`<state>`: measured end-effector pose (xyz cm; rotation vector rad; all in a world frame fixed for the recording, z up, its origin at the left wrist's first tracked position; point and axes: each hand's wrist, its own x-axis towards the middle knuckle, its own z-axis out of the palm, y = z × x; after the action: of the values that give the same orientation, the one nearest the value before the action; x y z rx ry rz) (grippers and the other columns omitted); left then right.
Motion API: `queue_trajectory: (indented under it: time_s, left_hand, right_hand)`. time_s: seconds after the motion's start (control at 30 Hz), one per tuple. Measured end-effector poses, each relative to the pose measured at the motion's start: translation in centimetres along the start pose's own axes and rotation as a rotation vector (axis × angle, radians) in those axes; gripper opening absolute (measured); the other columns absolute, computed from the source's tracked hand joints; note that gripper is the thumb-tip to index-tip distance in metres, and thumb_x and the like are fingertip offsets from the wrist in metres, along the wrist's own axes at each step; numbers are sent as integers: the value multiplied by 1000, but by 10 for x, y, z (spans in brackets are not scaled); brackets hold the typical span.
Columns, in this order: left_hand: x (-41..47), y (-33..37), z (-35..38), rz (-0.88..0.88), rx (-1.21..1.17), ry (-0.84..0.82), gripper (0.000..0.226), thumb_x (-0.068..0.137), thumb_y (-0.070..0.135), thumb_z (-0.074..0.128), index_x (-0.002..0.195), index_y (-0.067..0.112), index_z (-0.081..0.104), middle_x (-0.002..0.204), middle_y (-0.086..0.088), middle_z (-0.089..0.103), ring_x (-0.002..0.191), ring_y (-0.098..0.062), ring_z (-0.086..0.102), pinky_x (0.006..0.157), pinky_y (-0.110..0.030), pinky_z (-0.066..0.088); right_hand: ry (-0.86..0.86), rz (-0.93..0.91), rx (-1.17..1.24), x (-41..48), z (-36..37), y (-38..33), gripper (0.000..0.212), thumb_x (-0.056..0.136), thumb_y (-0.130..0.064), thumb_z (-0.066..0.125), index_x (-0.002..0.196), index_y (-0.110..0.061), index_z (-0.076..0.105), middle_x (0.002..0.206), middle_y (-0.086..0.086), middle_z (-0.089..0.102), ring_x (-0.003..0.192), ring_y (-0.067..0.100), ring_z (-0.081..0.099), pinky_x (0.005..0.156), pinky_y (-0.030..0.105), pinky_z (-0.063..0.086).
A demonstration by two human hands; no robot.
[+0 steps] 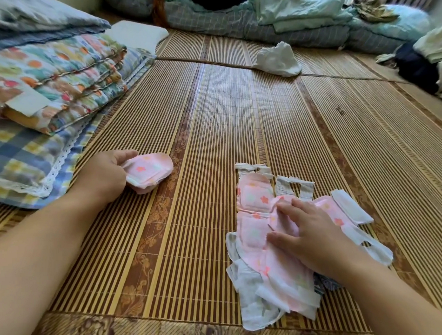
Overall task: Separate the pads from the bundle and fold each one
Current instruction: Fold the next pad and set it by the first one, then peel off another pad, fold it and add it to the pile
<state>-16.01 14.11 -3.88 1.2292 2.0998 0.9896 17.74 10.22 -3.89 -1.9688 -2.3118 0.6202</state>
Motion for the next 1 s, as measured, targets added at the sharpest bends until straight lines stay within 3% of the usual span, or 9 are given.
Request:
queue_trajectory:
  time_s: [0.13, 0.33, 0.43, 0.53, 0.6, 0.73, 0.83, 0.93, 1.0]
  left_hand:
    - [4, -2, 0, -14, -71, 63, 60, 79, -13, 34, 130, 10, 57, 131, -11, 60, 114, -24, 55, 94, -34, 46]
    - [0, -6, 2, 17, 43, 99, 58, 81, -7, 35, 129, 14, 58, 132, -11, 59, 115, -29, 55, 89, -36, 48]
    - [-3, -5, 3, 51, 137, 56, 58, 82, -6, 33, 129, 19, 58, 136, -12, 56, 101, -30, 59, 77, -44, 54]
    - [-2, -7, 5, 70, 201, 23, 57, 86, -5, 32, 130, 21, 58, 138, -12, 54, 71, -24, 56, 52, -29, 44]
    - [-3, -9, 6, 83, 227, 3, 55, 87, -4, 33, 130, 21, 58, 136, -14, 55, 62, -23, 52, 48, -26, 38]
    - [-6, 1, 1, 128, 231, 90, 54, 85, -4, 37, 131, 18, 56, 140, -11, 52, 110, -32, 55, 77, -41, 50]
    - [-29, 24, 7, 354, 239, 113, 52, 82, 2, 41, 128, 18, 58, 137, -7, 55, 117, -26, 52, 92, -45, 48]
    - [-84, 46, 32, 597, 202, -188, 37, 89, 16, 59, 126, 22, 59, 131, 6, 58, 116, -1, 44, 99, -19, 36]
    - [-124, 57, 49, 722, 299, -405, 42, 86, 38, 61, 127, 34, 55, 132, 16, 54, 119, 3, 36, 104, -22, 30]
  right_hand:
    - [-4, 2, 11, 0, 1, 0, 74, 79, -64, 52, 144, -36, 28, 155, -10, 23, 143, 16, 15, 116, 43, 19]
    - [-1, 4, 3, 1, 2, 0, 75, 79, -65, 52, 144, -36, 28, 155, -10, 23, 142, 16, 16, 115, 45, 21]
    - [1, 3, 10, 0, 0, -1, 73, 80, -63, 53, 143, -35, 30, 153, -10, 26, 141, 15, 18, 114, 45, 23]
    - [5, 1, 15, -1, -1, -2, 72, 81, -61, 53, 143, -34, 31, 152, -10, 28, 141, 15, 19, 114, 43, 23]
    - [6, -4, 19, -2, -1, -2, 71, 81, -60, 54, 143, -34, 32, 151, -10, 29, 140, 15, 20, 113, 44, 24]
    - [-18, 11, 50, -3, -2, -1, 72, 79, -61, 56, 143, -36, 31, 154, -9, 26, 142, 16, 19, 113, 50, 23]
    - [6, 7, 131, -5, -6, 2, 68, 81, -57, 56, 142, -34, 35, 153, -5, 31, 139, 16, 27, 112, 49, 28]
    - [99, -4, 194, -10, -14, 3, 53, 88, -44, 55, 137, -28, 44, 145, -1, 45, 130, 16, 42, 106, 40, 37]
    - [176, 8, 194, -13, -19, 6, 45, 90, -36, 55, 133, -25, 50, 139, 0, 50, 124, 17, 47, 98, 32, 38]
